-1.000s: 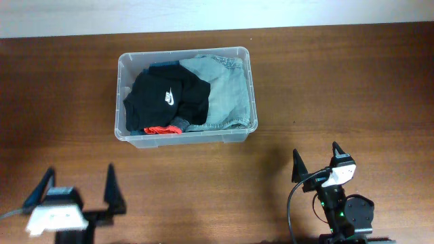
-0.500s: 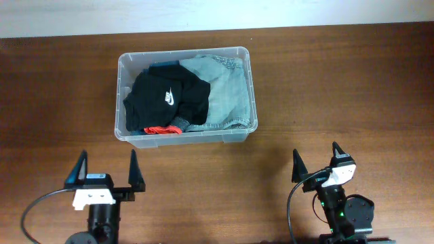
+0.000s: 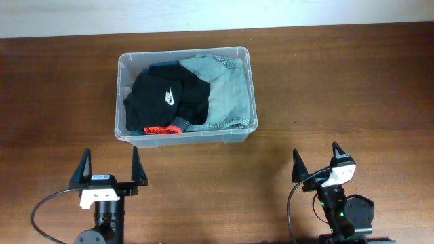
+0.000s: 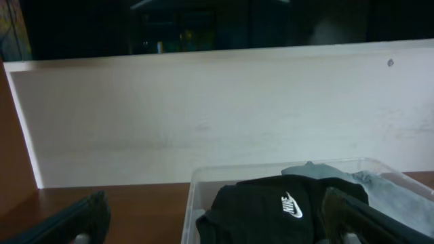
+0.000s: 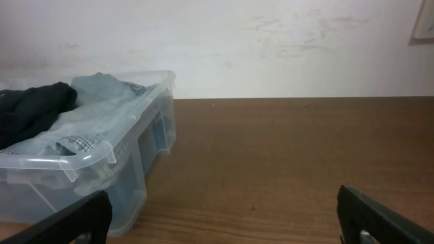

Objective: Pack container

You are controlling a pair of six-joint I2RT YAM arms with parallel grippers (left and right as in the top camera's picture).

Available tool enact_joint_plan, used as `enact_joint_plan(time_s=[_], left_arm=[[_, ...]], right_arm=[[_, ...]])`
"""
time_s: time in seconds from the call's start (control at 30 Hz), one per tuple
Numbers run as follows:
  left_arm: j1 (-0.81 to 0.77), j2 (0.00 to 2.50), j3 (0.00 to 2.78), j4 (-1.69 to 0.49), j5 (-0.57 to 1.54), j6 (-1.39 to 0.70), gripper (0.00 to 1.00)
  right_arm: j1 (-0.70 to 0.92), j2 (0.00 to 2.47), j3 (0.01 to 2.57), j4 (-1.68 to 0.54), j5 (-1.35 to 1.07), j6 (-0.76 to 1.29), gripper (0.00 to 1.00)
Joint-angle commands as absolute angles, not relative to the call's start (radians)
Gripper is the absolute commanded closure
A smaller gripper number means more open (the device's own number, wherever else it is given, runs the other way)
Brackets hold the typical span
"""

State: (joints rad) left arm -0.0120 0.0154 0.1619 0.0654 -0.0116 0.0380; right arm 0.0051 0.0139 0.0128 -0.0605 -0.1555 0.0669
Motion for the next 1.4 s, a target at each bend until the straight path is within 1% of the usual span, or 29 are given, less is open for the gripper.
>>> enact_joint_plan(time_s=[0.0,0.23,0.37,0.53,0.63,0.87,1.37], left_arm=[[-0.017,0.006,0.129,0.084,-0.022,0.039,0.01],[-0.017,0.006,0.069,0.121,-0.022,0.039,0.01],[-0.017,0.006,0.011,0.199,-0.022,0.039,0.01],[-0.018,0.006,0.008,0.19,-0.022,0.039,0.01],[-0.018,0.006,0.008,0.139,-0.023,0.039,0.01],[-0.018,0.006,0.008,-0.089,-0.021,0.039,0.01],[-0.018,0.008,0.009,-0.083,-0.01,0.039,0.0]], right_arm=[[-0.001,0.006,0.006,-0.064,-0.146,0.059,0.01],[-0.001,0.006,0.006,-0.064,-0.146,0.059,0.02],[-0.001,0.006,0.006,-0.064,-0.146,0.059,0.02],[-0.001,0.006,0.006,-0.064,-0.146,0.059,0.02],[-0.001,0.006,0.006,-0.064,-0.146,0.059,0.01],[-0.001,0.006,0.006,-0.064,-0.146,0.059,0.02],[-0.001,0.006,0.006,-0.064,-0.146,0.059,0.02]])
